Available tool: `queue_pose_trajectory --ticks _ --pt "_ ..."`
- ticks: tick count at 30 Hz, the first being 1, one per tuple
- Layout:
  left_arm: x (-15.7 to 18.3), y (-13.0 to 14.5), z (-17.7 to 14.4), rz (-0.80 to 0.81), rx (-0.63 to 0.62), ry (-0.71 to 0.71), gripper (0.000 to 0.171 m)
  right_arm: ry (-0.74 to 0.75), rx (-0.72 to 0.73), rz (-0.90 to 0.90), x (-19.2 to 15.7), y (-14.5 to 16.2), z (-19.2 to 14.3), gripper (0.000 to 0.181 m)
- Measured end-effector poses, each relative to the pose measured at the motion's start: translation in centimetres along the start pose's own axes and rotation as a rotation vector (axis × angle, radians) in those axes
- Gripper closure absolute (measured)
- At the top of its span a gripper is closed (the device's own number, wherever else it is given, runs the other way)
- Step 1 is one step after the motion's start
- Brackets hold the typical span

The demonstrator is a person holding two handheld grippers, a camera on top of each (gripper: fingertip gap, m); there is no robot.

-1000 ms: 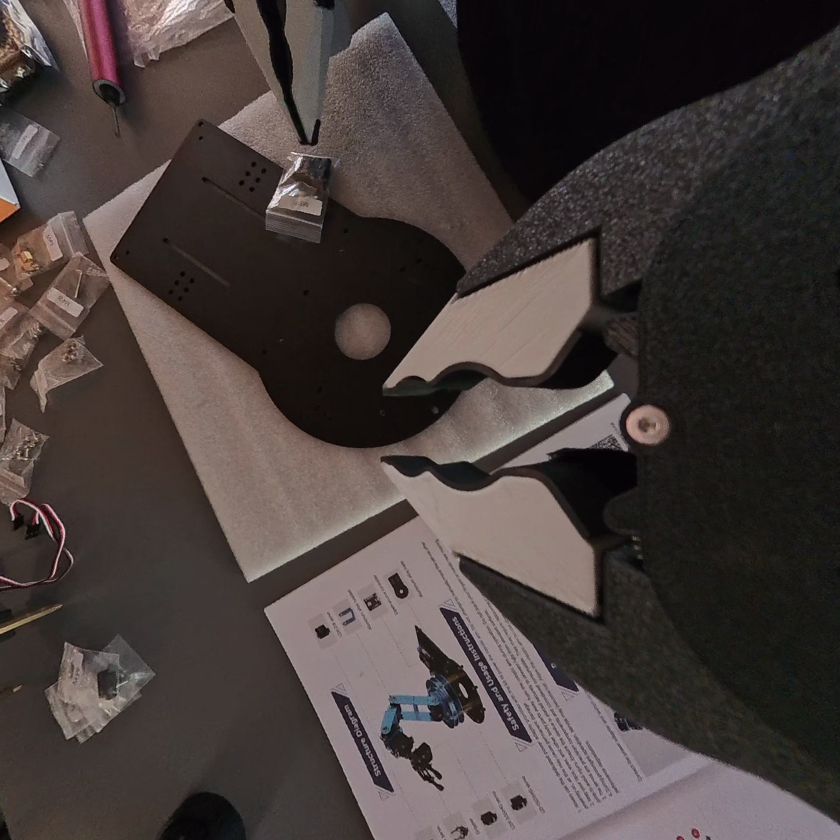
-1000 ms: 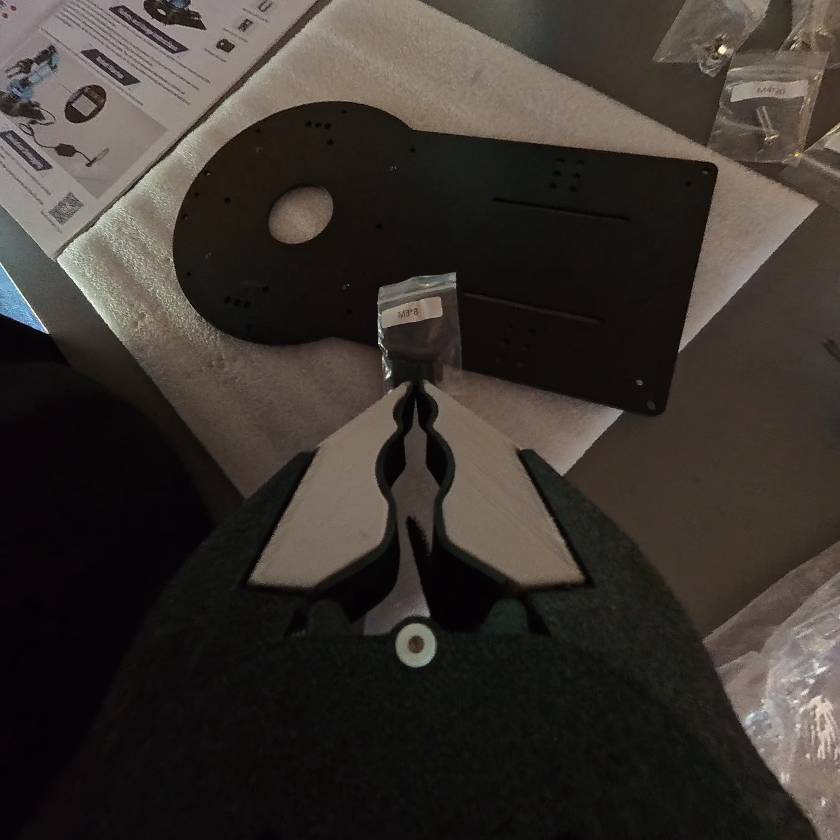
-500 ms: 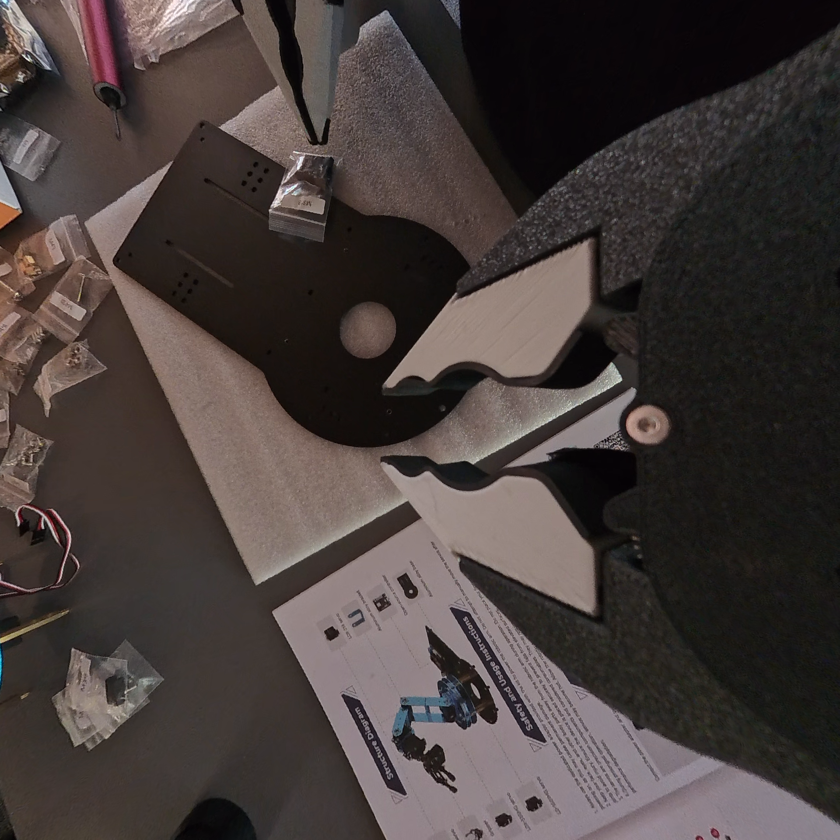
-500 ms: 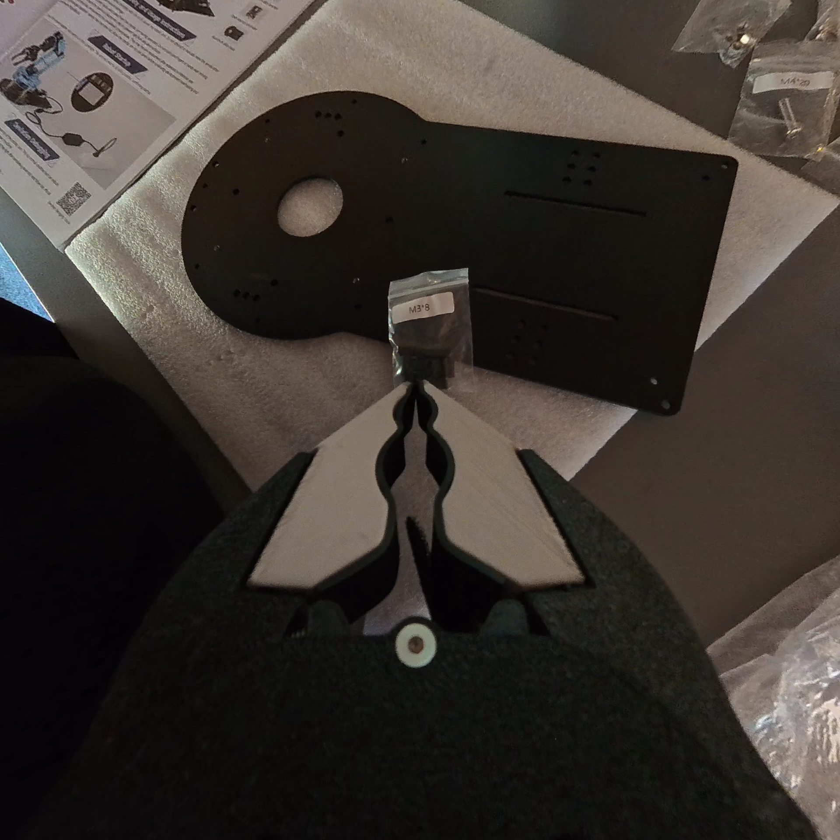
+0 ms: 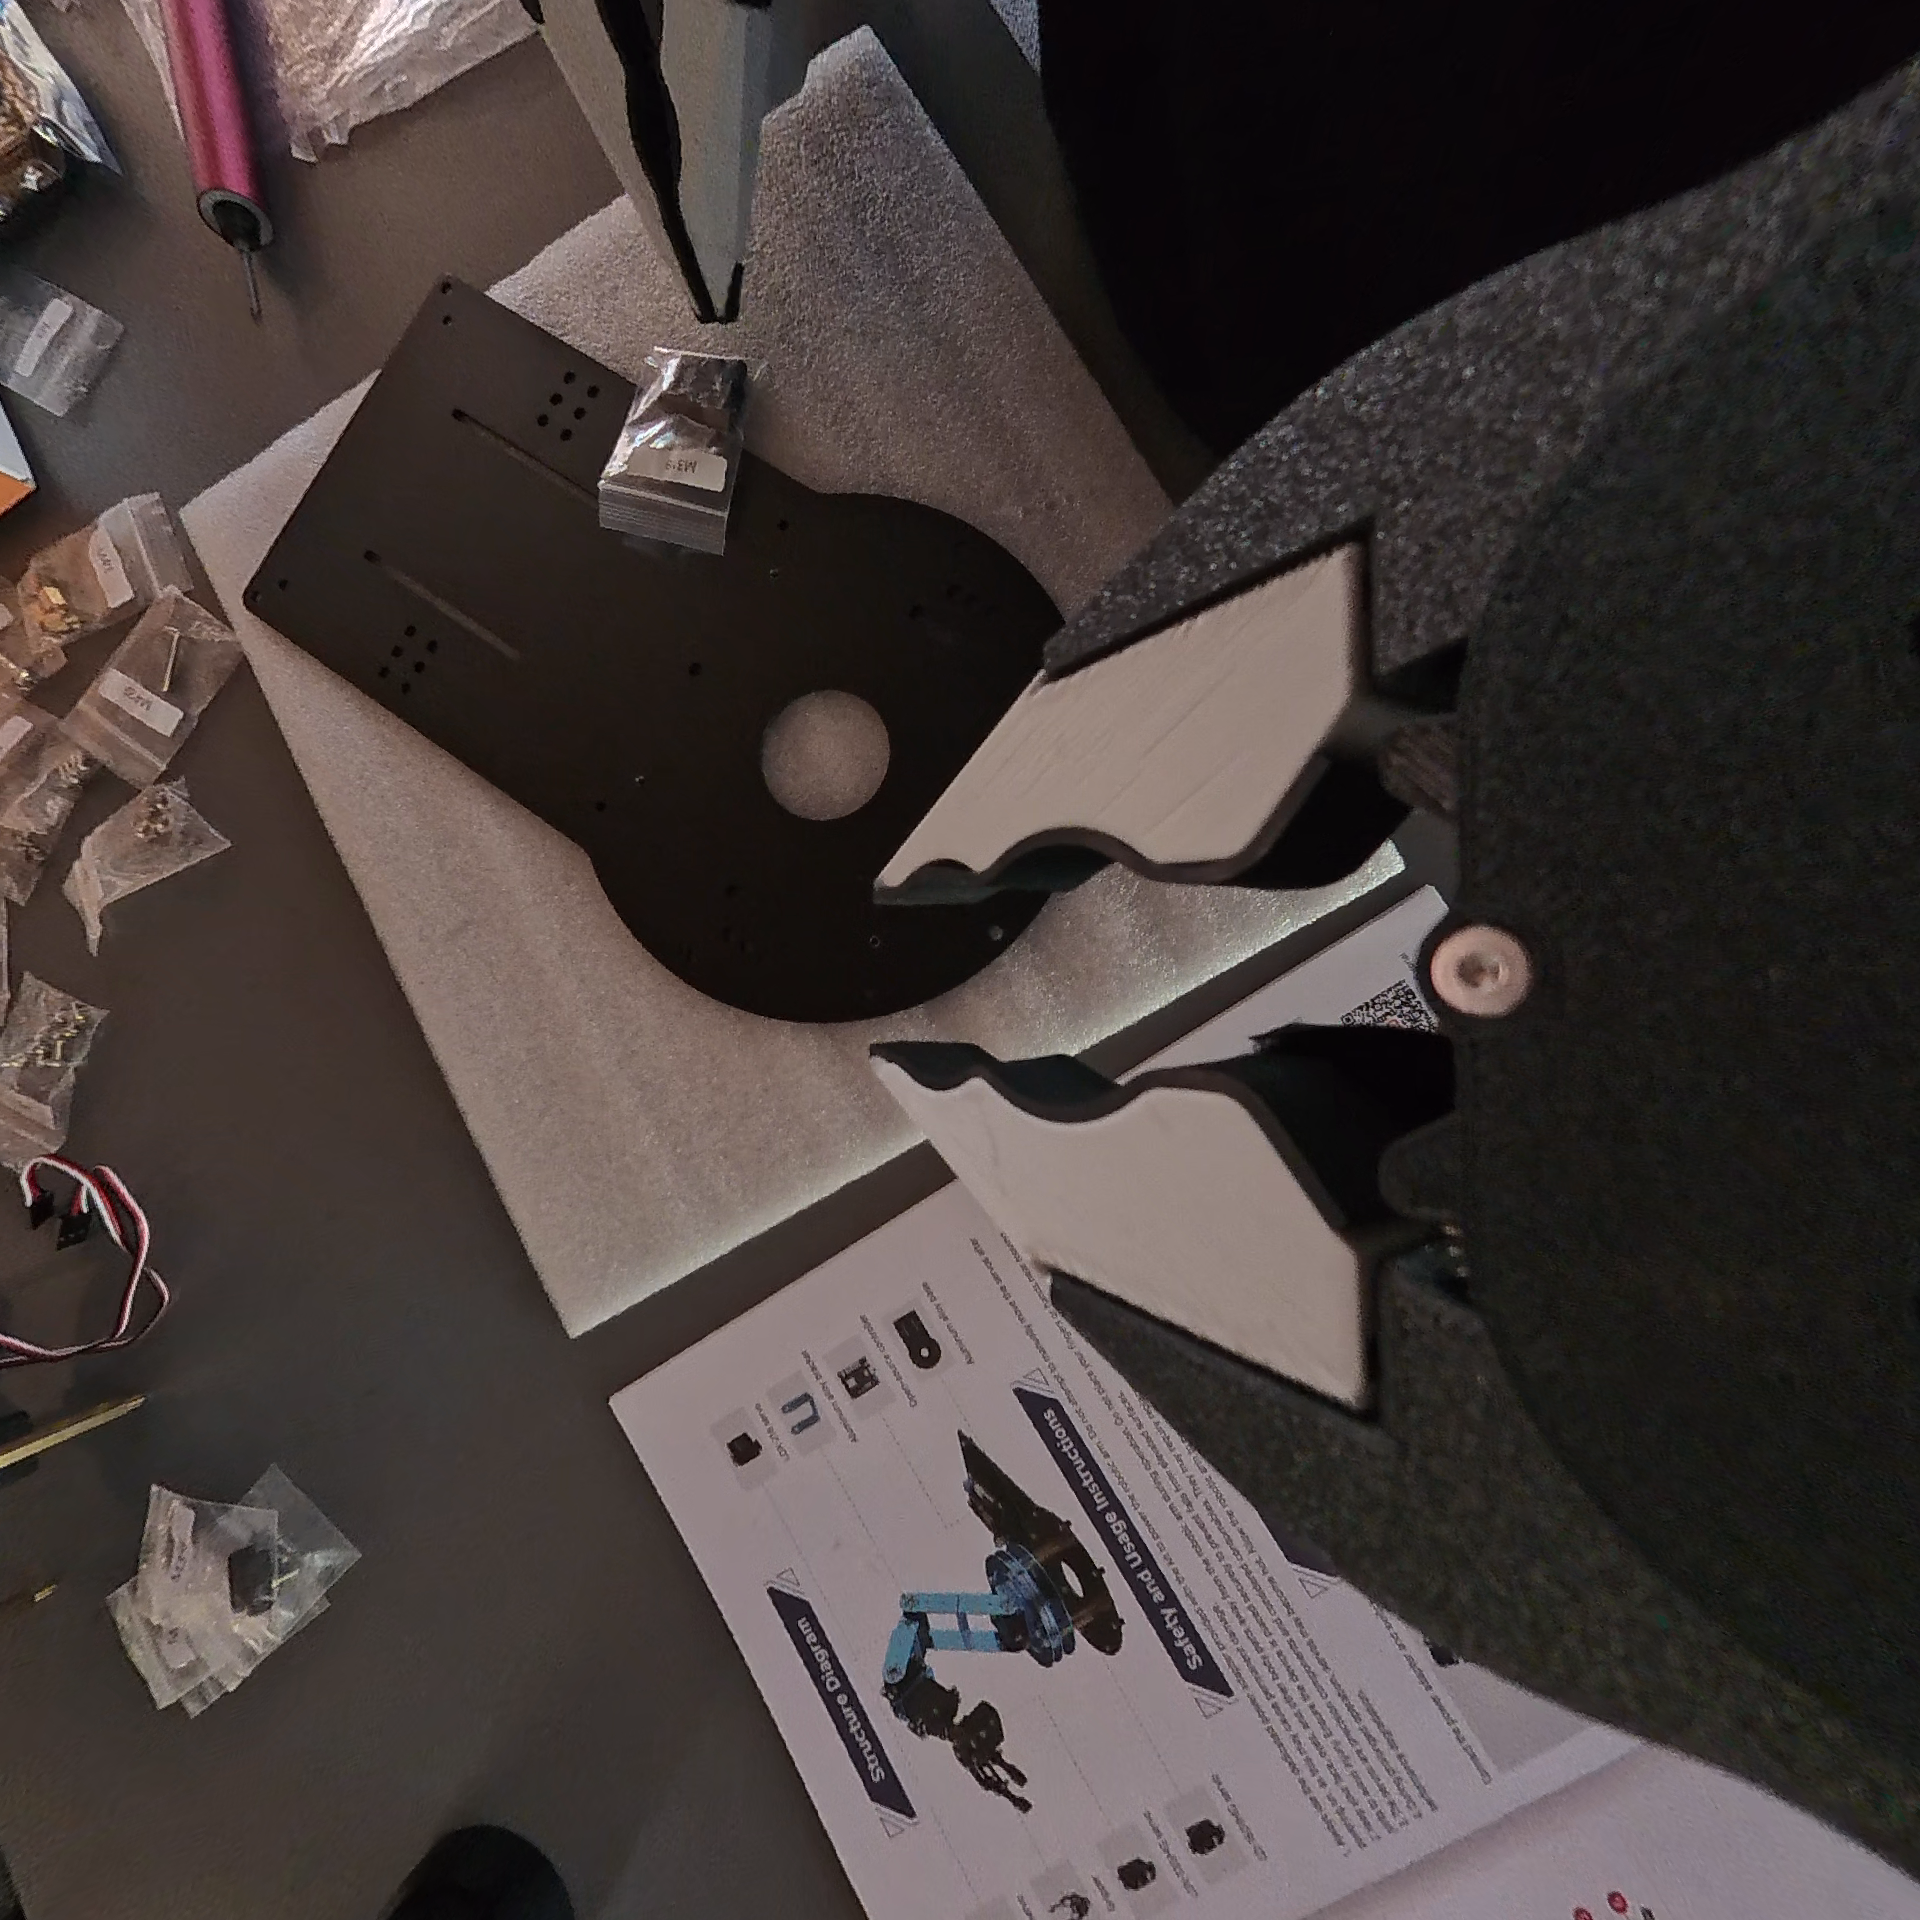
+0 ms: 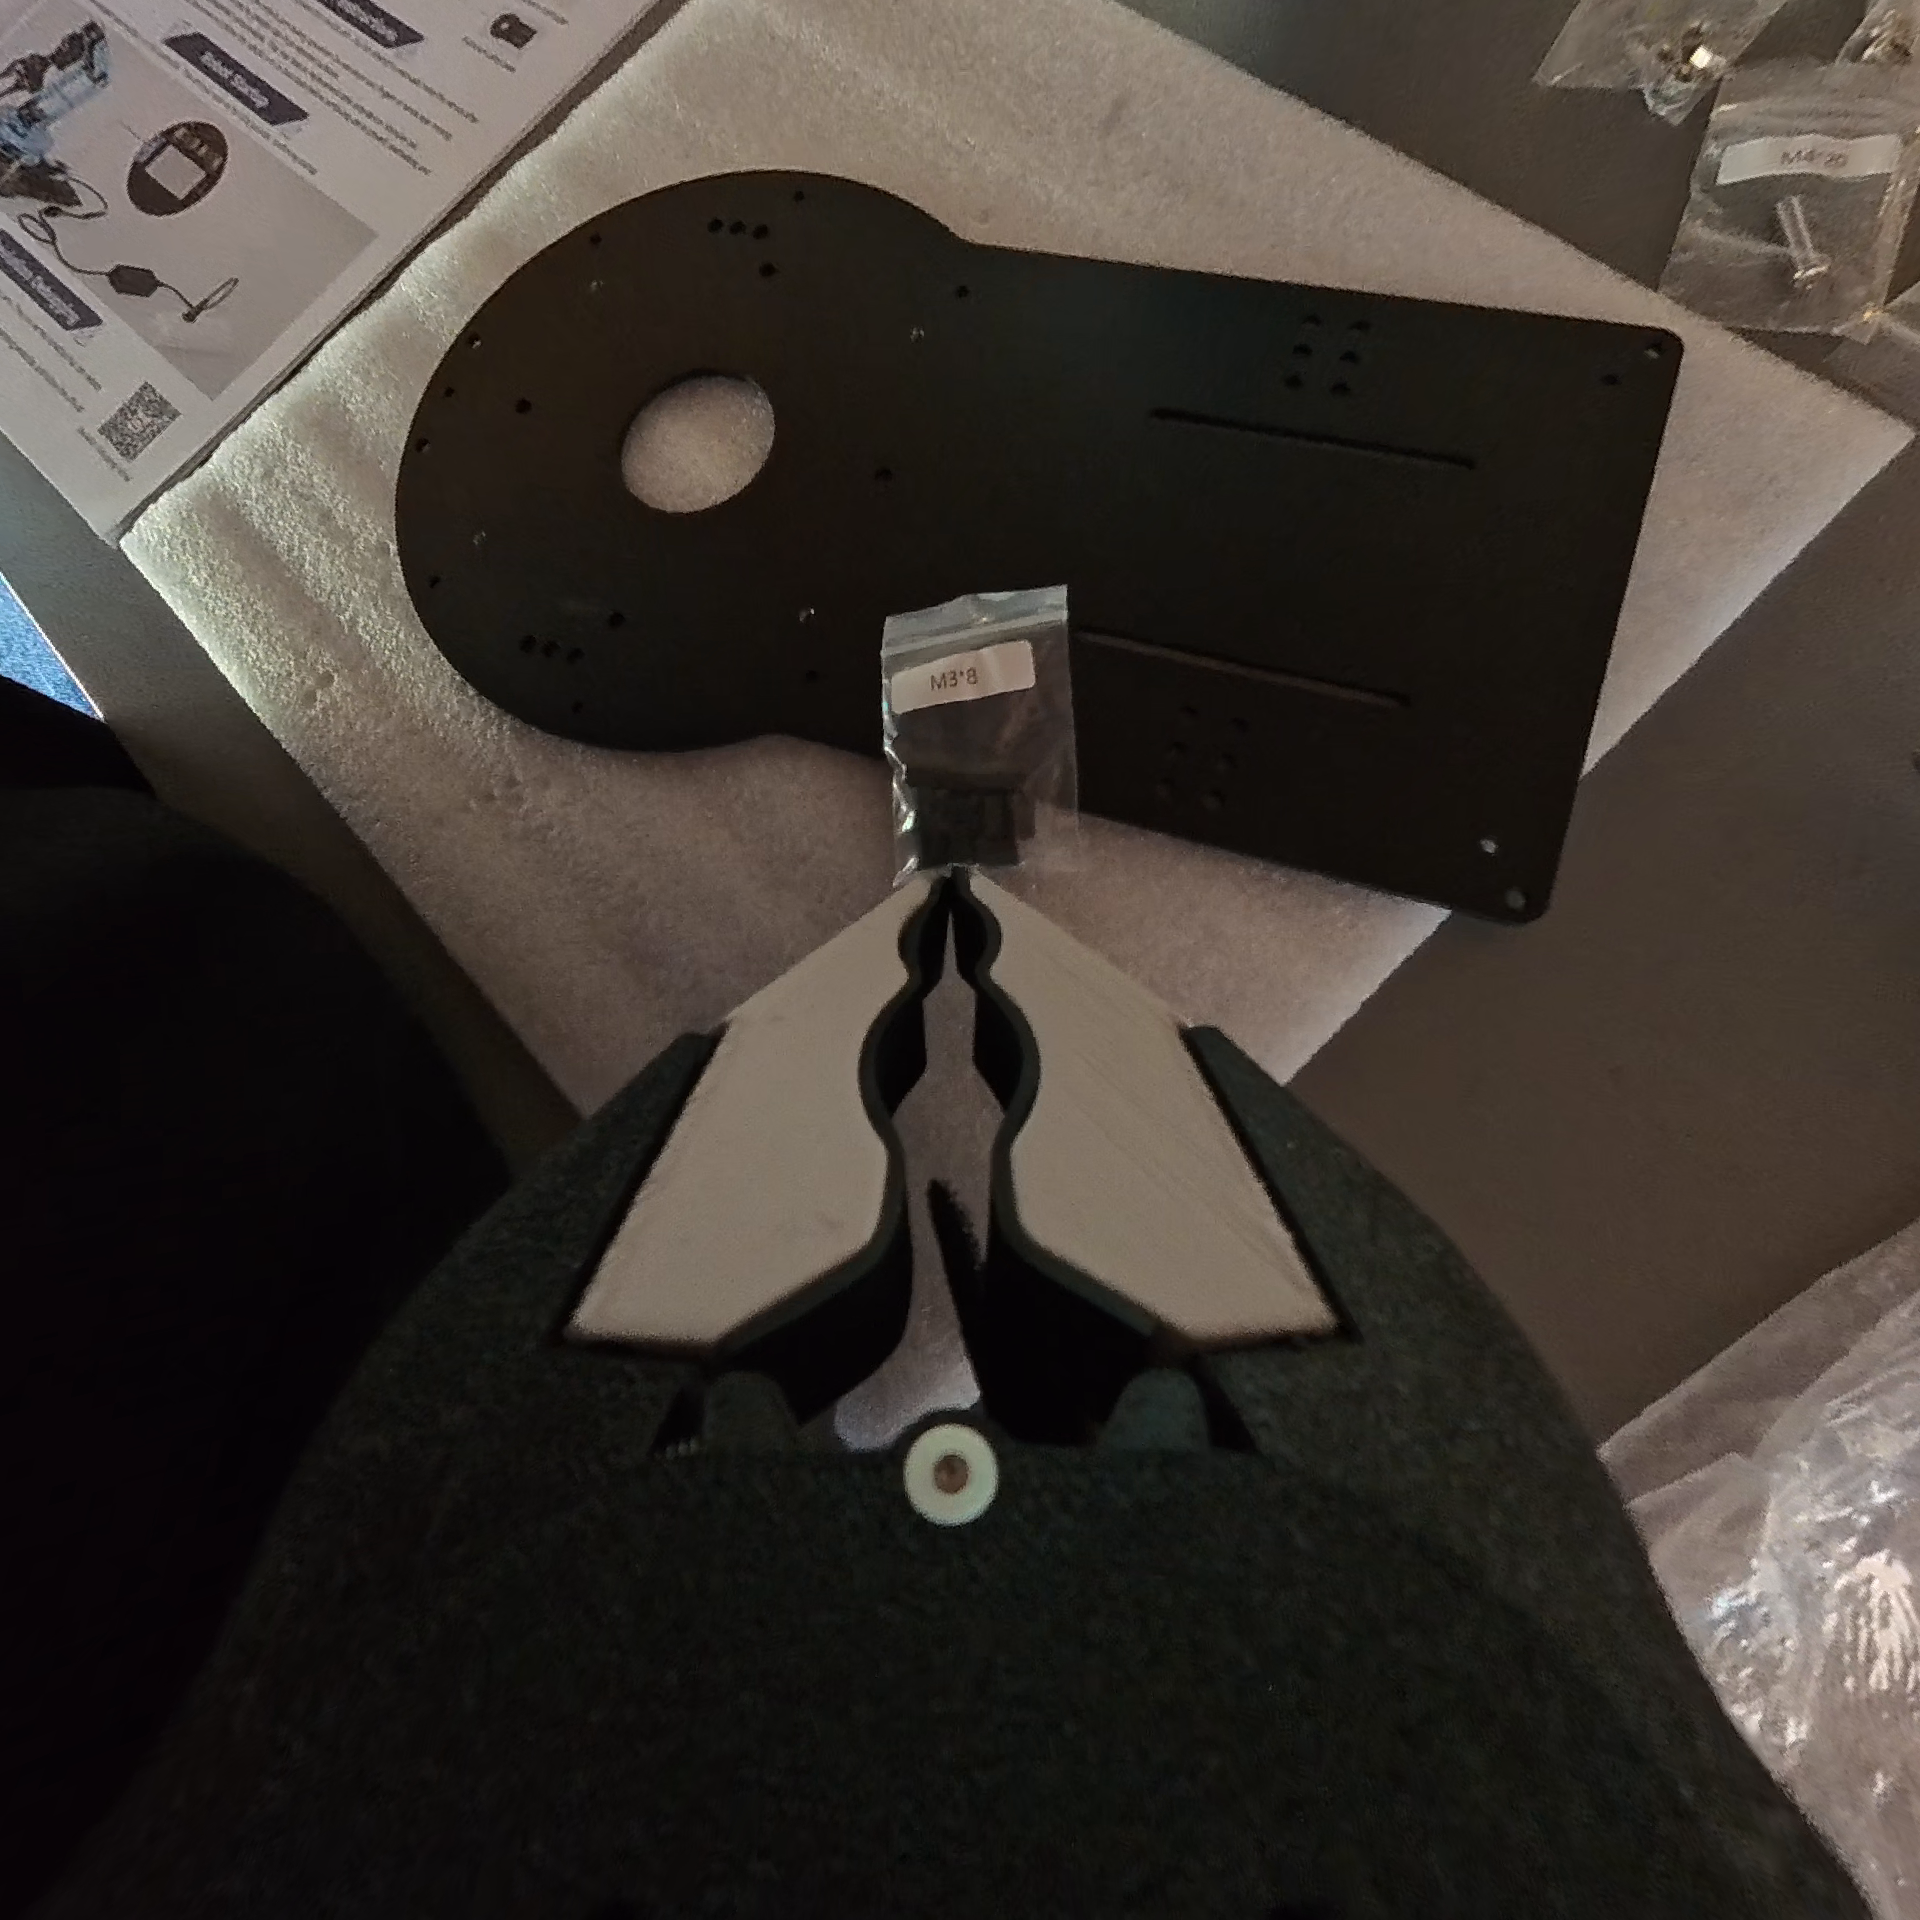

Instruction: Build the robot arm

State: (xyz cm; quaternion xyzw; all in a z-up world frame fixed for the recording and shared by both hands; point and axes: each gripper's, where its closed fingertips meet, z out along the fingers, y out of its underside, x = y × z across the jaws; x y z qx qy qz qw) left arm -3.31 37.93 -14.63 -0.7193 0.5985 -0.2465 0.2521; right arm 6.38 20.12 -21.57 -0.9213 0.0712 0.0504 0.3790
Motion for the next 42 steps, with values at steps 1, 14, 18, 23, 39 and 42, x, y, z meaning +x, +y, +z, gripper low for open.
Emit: queue_pose_trajectory --ticks 1,14,18,23,39,42 --pt "0.0 0.0 0.0 0.0 -0.001 0.001 0.145 -0.001 -0.002 -0.002 -0.1 0.0 0.0 0.181" --pt "0.0 -0.2 -0.1 -0.007 0.014 0.0 0.146 0.006 0.054 0.001 0.7 -1.4 0.3 0.131" --pt "1.3 -0.9 0.6 -0.005 0.03 0.063 0.146 -0.009 -0.007 -0.066 0.6 -1.9 2.1 0.135" --pt "6.8 -1.4 2.9 -0.059 0.017 0.36 0.146 -0.017 -0.055 -0.133 0.4 -1.8 2.3 0.158" --pt "15.4 -6.4 2.3 -0.272 0.279 0.946 0.141 -0.143 0.548 0.115 -1.4 -9.0 -7.2 0.181" --pt "17.2 -7.0 1.0 -0.225 0.32 1.063 0.148 -0.293 0.672 0.285 -1.9 -9.8 -8.6 0.181"
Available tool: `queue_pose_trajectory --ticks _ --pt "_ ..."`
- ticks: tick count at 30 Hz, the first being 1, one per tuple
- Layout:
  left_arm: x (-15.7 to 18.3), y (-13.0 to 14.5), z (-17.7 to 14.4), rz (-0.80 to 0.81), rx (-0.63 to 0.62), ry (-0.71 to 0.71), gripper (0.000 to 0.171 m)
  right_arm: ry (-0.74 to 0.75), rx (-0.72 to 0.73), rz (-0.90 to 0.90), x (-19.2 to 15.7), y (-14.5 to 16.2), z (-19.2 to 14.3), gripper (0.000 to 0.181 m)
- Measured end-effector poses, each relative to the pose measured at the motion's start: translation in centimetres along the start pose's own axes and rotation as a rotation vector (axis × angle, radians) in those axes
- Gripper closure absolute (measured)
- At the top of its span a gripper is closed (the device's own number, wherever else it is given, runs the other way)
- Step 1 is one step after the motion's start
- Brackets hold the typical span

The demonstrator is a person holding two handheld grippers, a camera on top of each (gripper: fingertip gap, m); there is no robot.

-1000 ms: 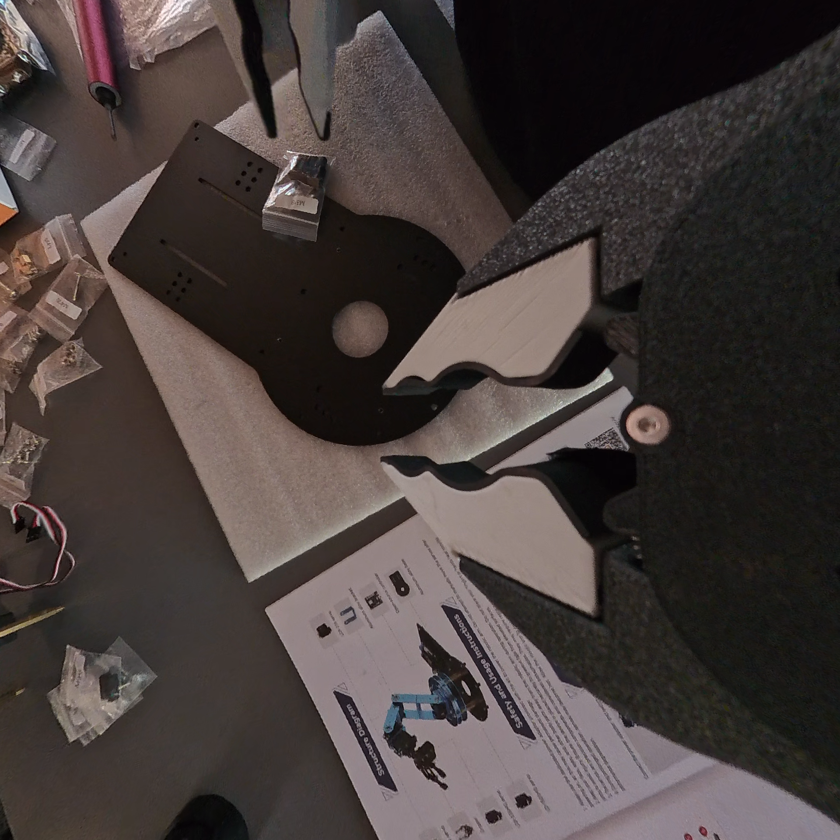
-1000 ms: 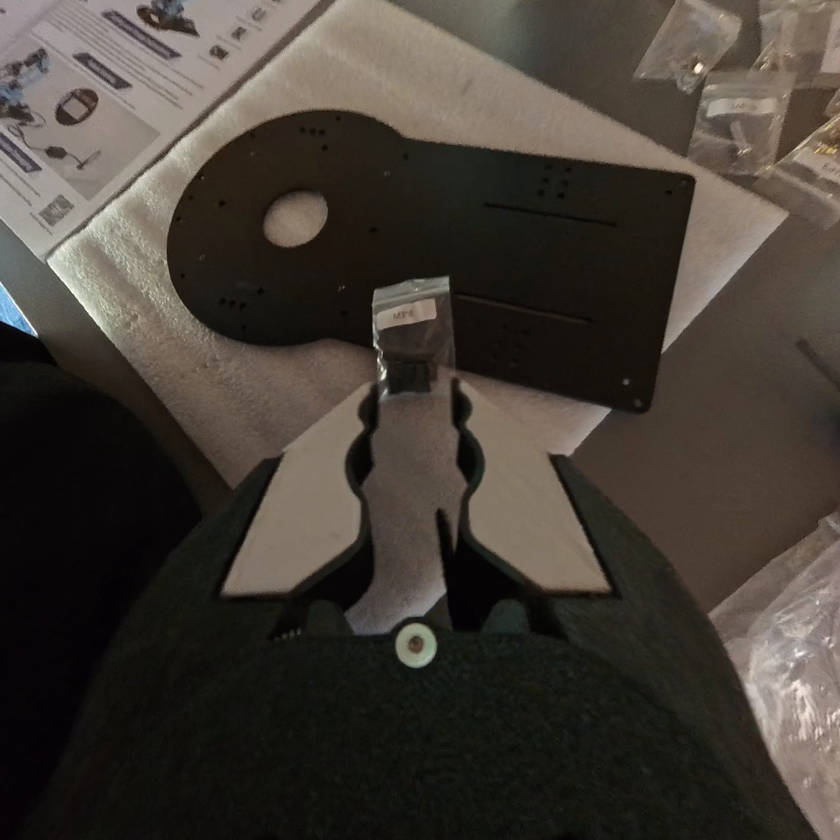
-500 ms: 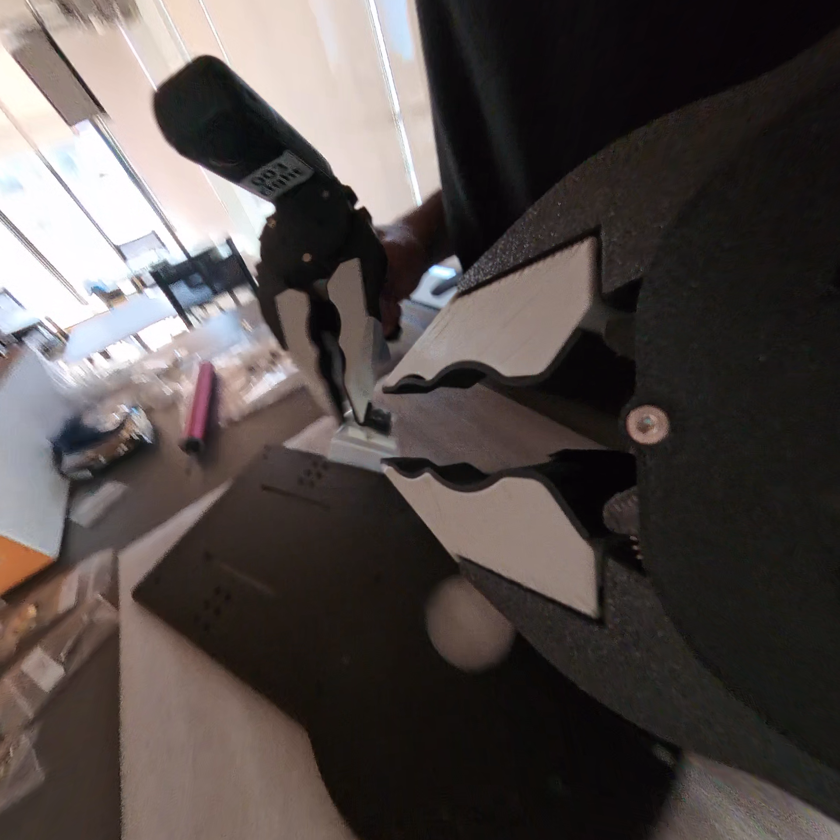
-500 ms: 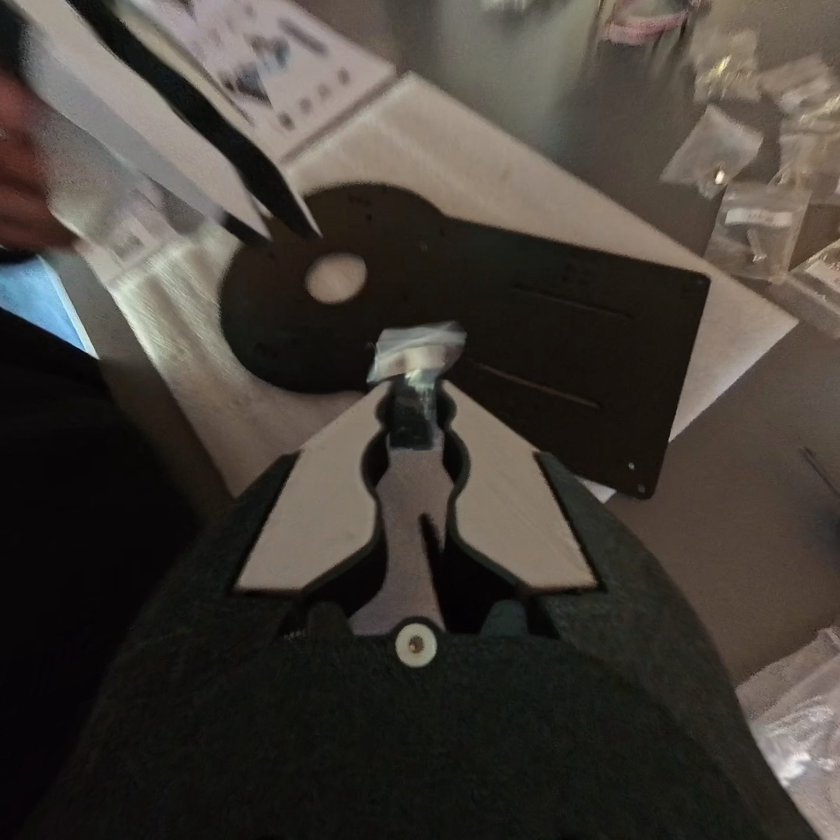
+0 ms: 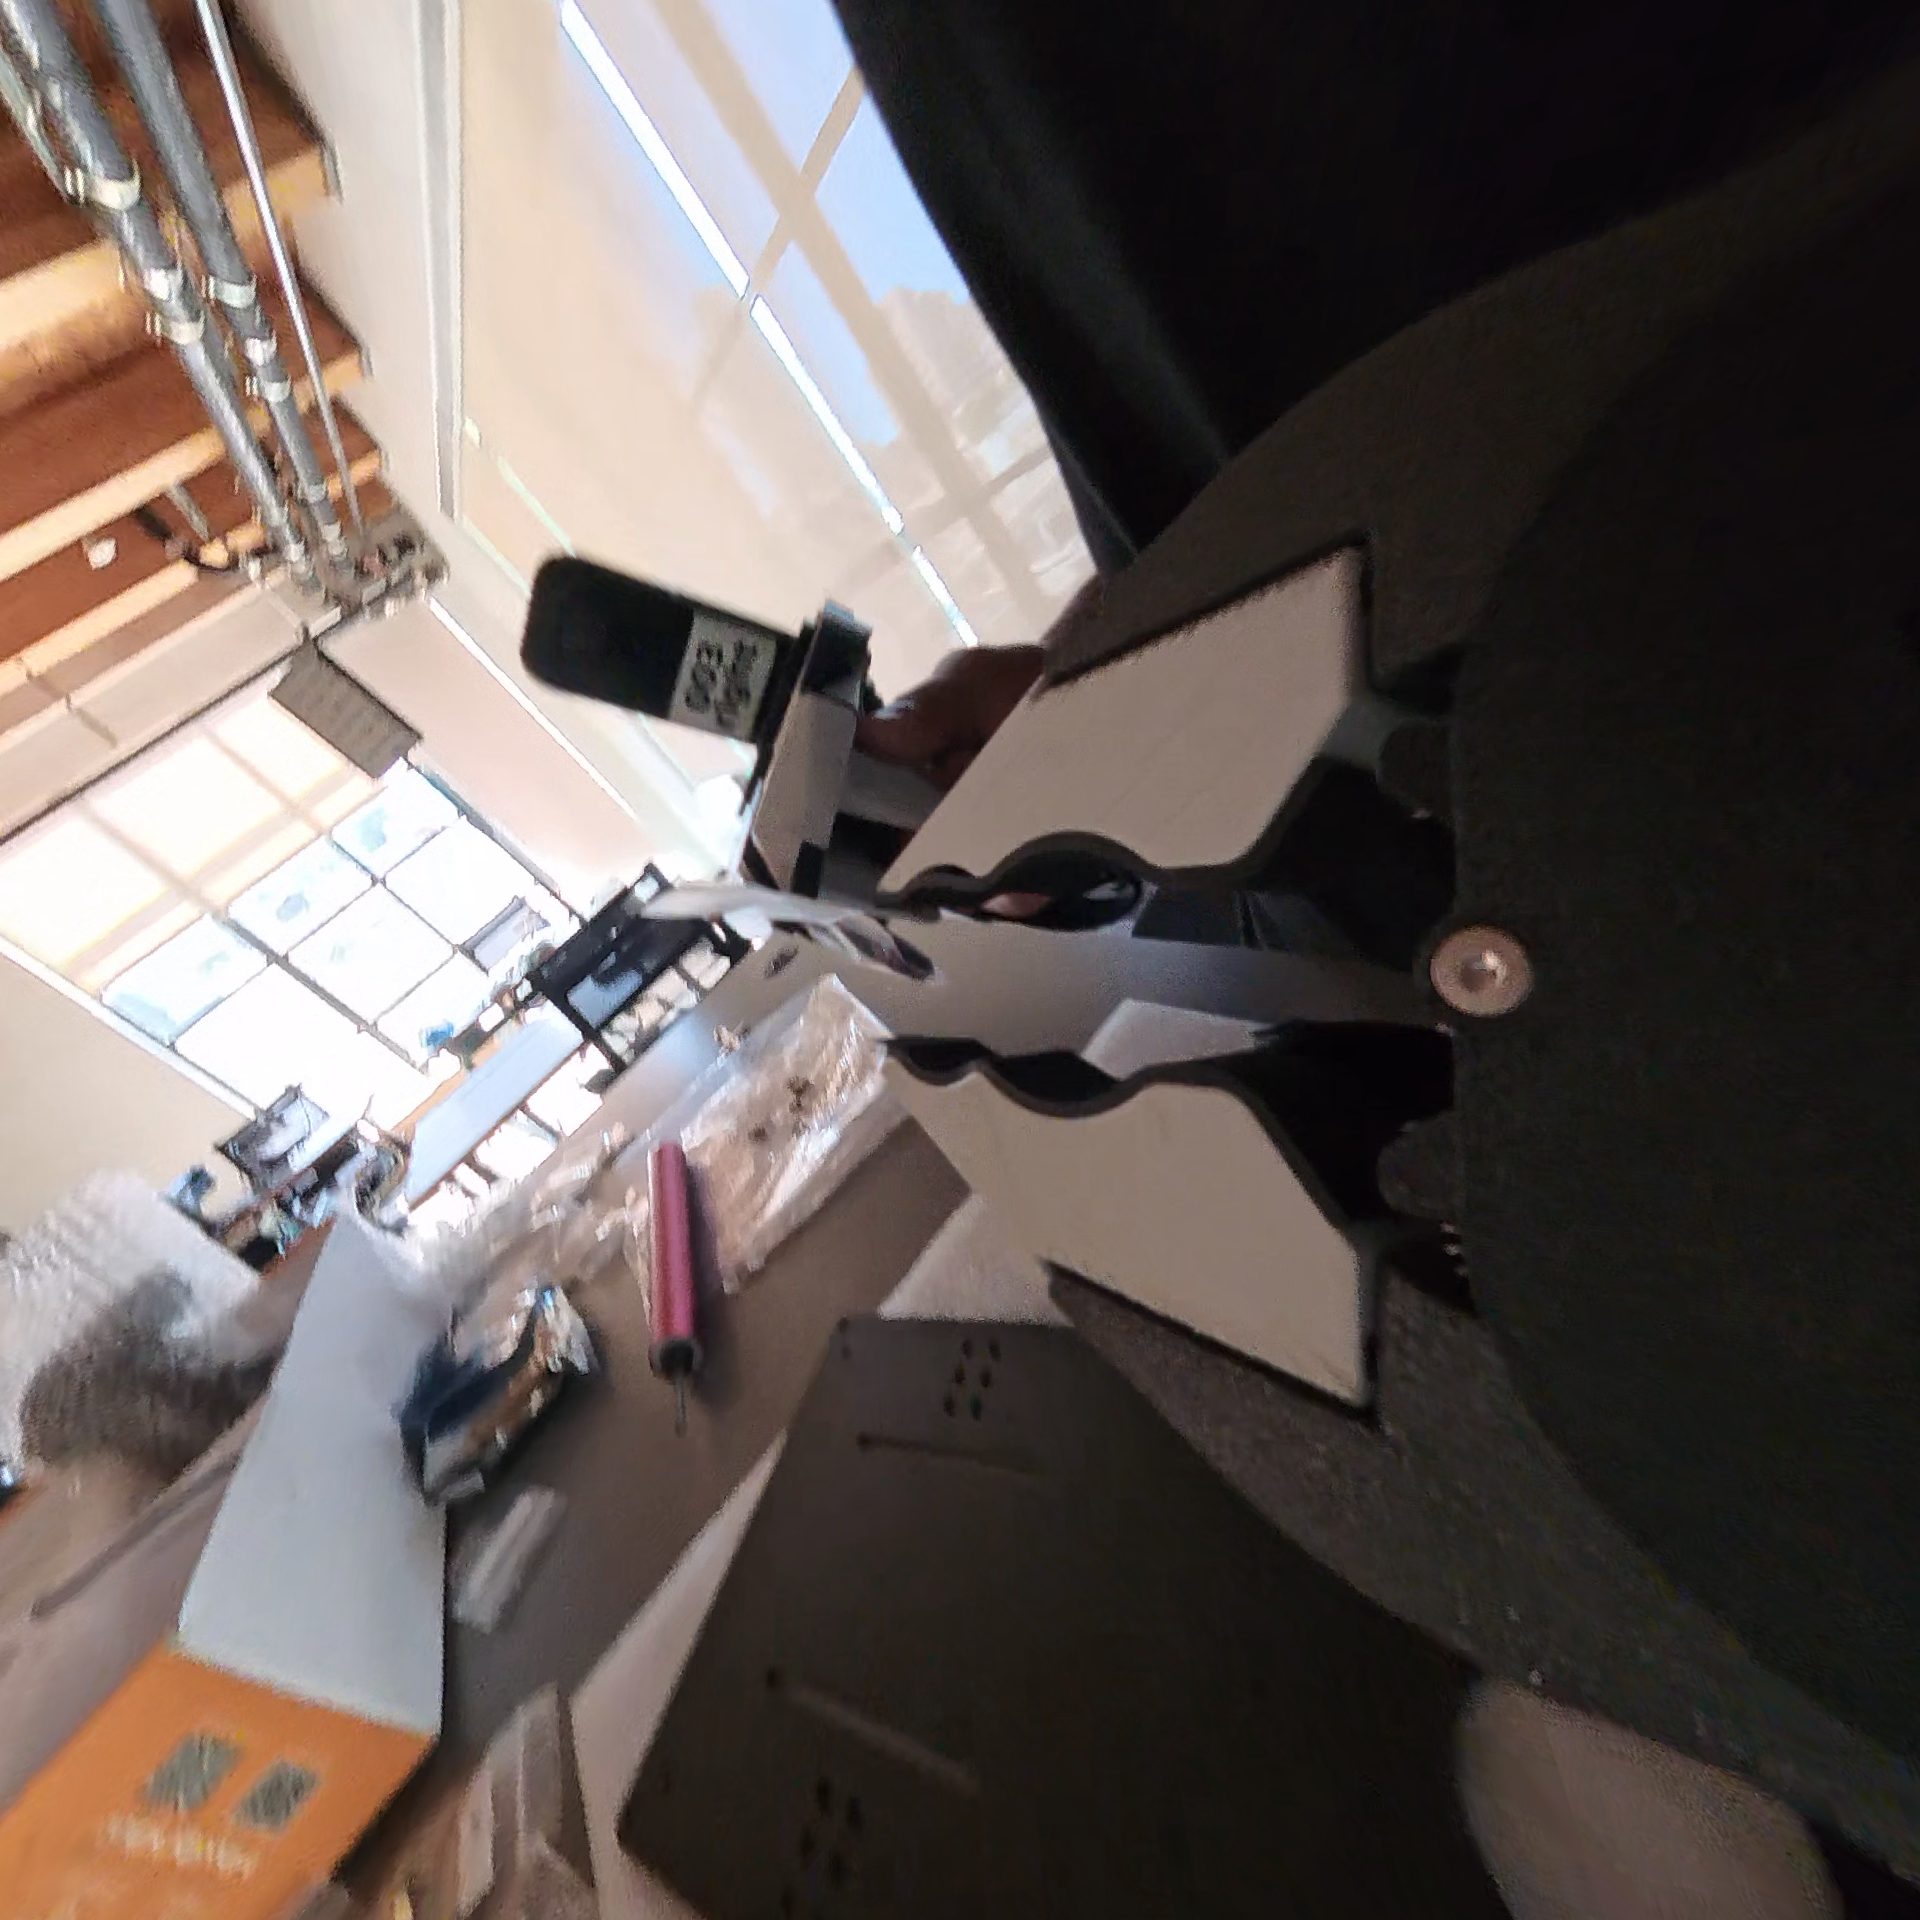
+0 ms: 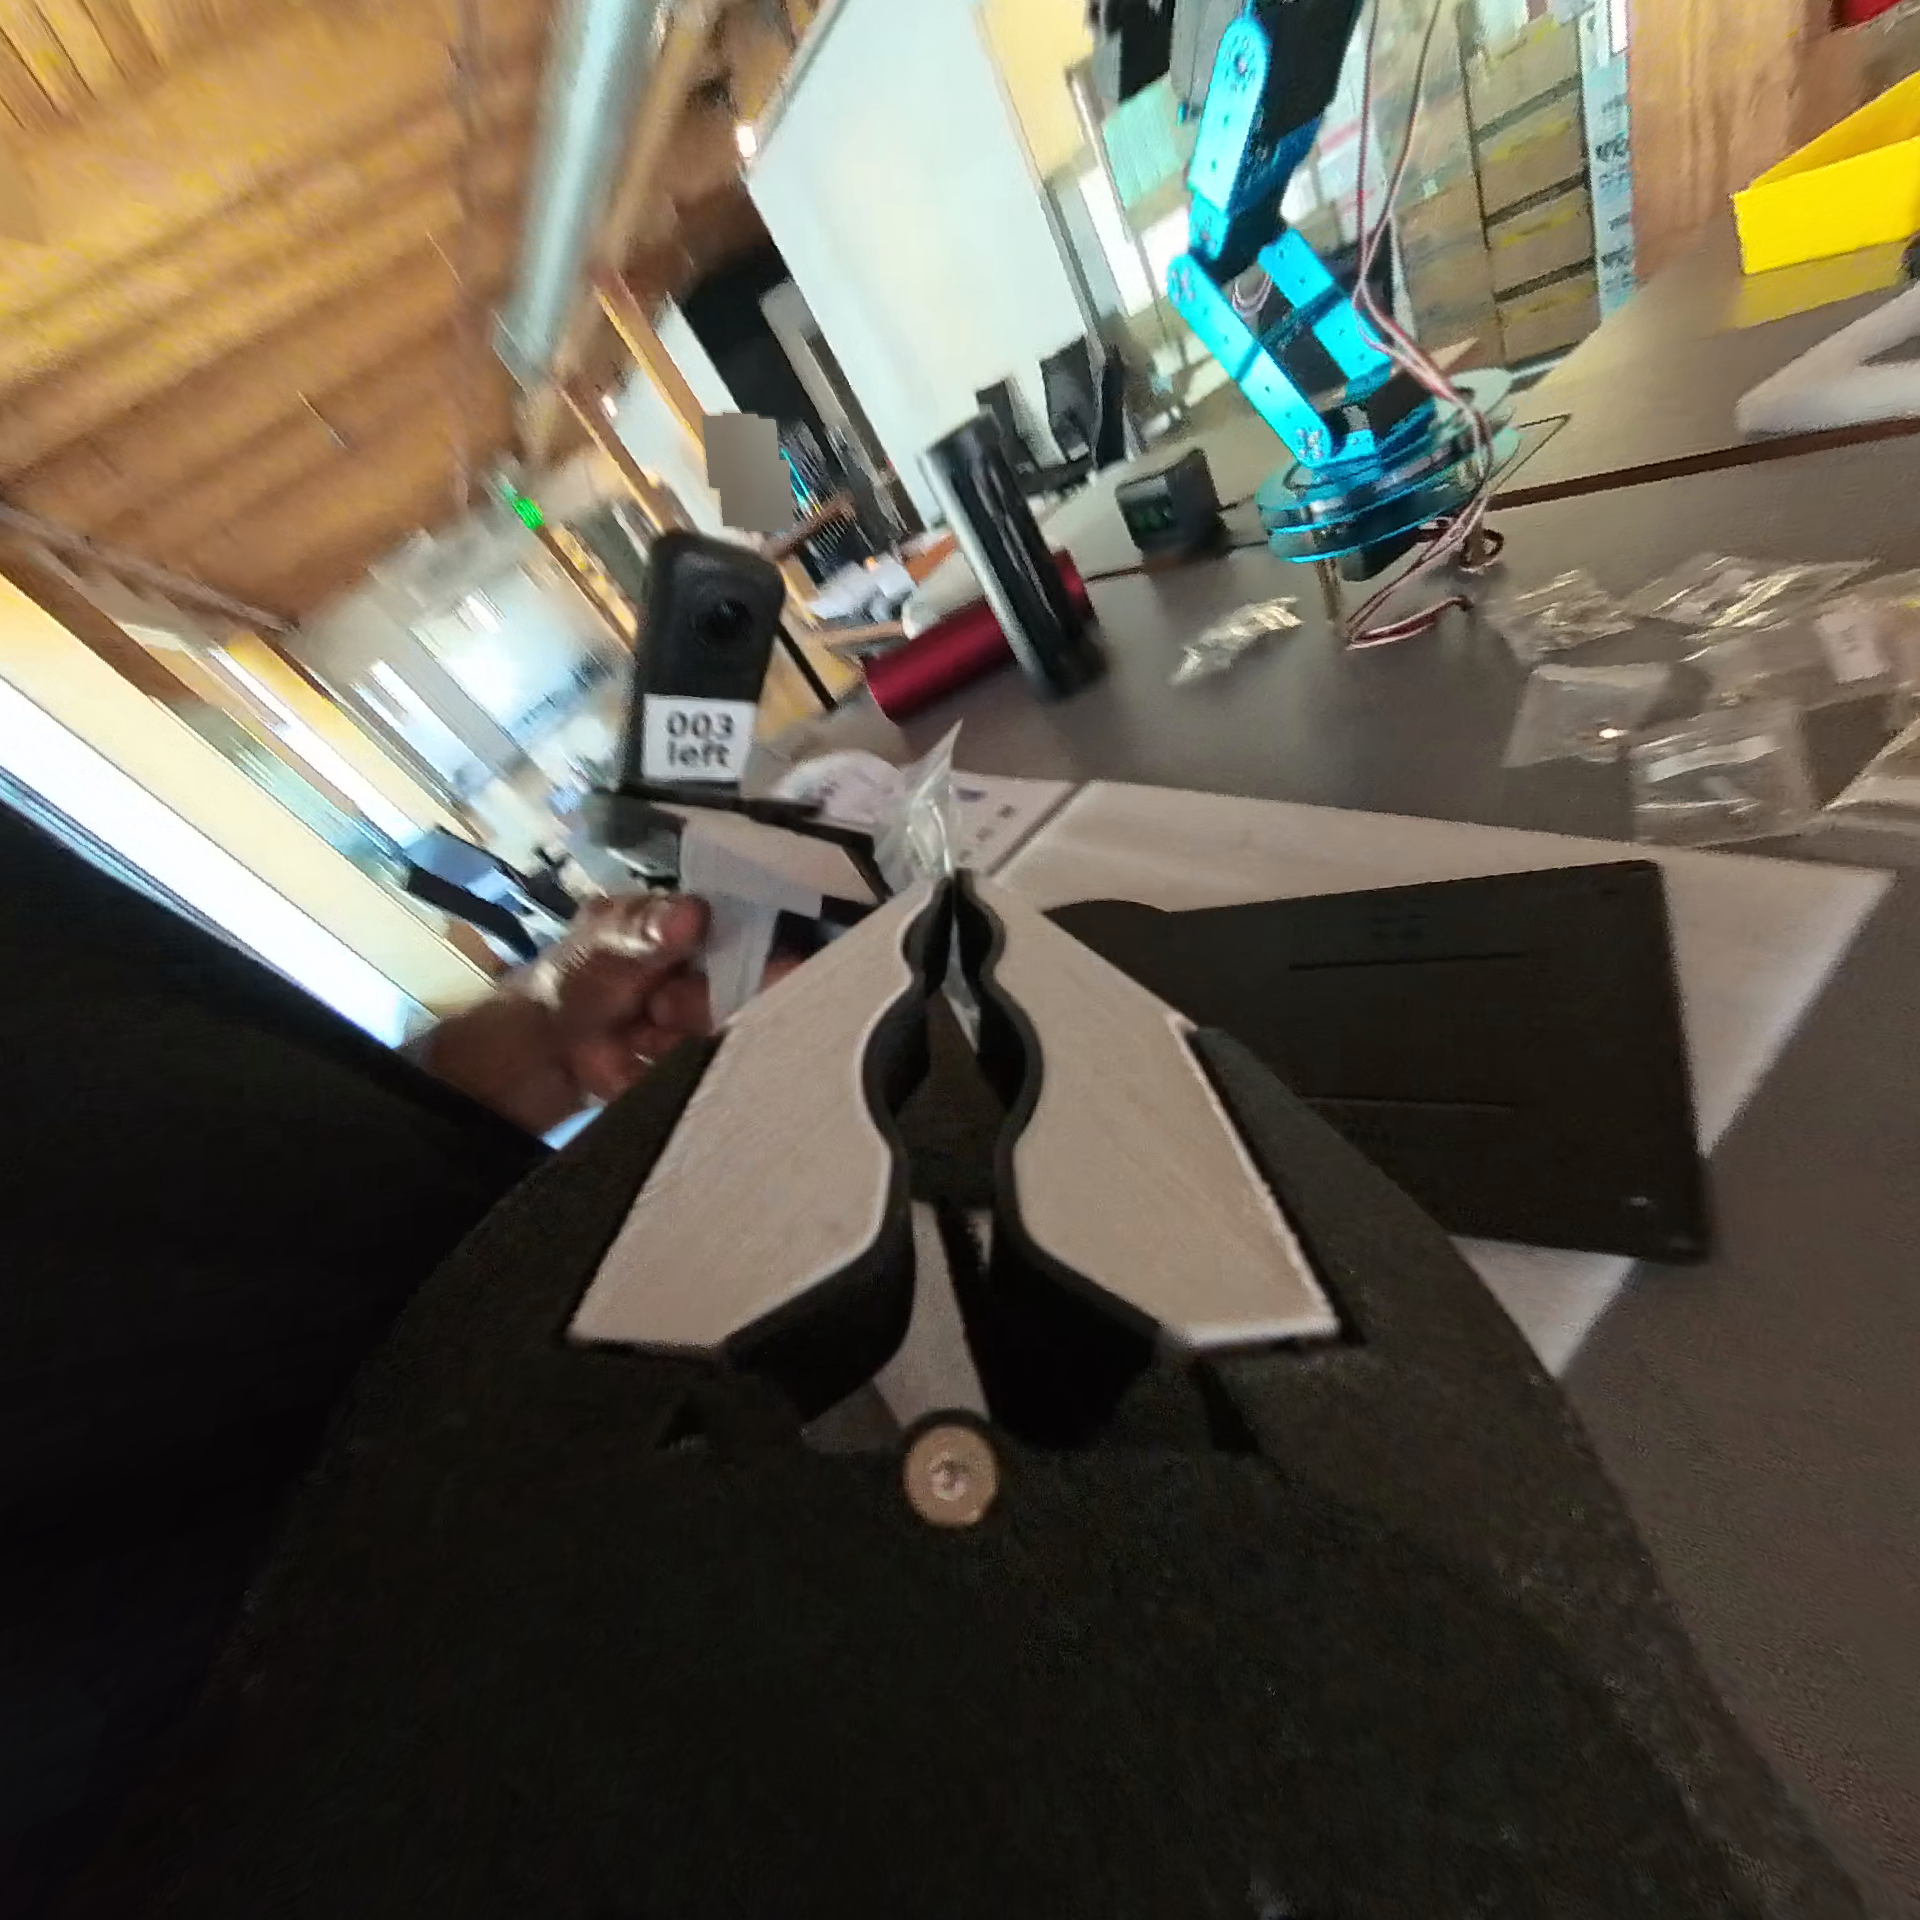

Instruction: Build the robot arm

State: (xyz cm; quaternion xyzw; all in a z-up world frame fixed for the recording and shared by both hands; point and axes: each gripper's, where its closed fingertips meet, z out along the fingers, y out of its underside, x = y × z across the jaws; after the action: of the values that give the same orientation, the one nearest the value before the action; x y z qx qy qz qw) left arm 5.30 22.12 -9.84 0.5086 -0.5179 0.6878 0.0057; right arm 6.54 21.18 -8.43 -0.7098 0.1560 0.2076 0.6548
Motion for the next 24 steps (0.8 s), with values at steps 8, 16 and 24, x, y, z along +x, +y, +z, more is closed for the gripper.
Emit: queue_pose_trajectory --ticks 8,16,24 --pt "3.3 -1.6 0.8 0.327 -0.067 0.063 0.171 -0.146 -0.049 0.01 -2.1 -0.9 -1.8 0.162" --pt "5.4 -1.2 0.2 0.829 -0.303 0.031 0.171 -0.295 -0.306 -0.175 -4.0 -4.4 -0.8 0.146" --pt "5.7 -1.3 0.3 0.821 -0.31 0.049 0.171 -0.247 -0.408 -0.265 -3.8 -2.3 -0.3 0.157"
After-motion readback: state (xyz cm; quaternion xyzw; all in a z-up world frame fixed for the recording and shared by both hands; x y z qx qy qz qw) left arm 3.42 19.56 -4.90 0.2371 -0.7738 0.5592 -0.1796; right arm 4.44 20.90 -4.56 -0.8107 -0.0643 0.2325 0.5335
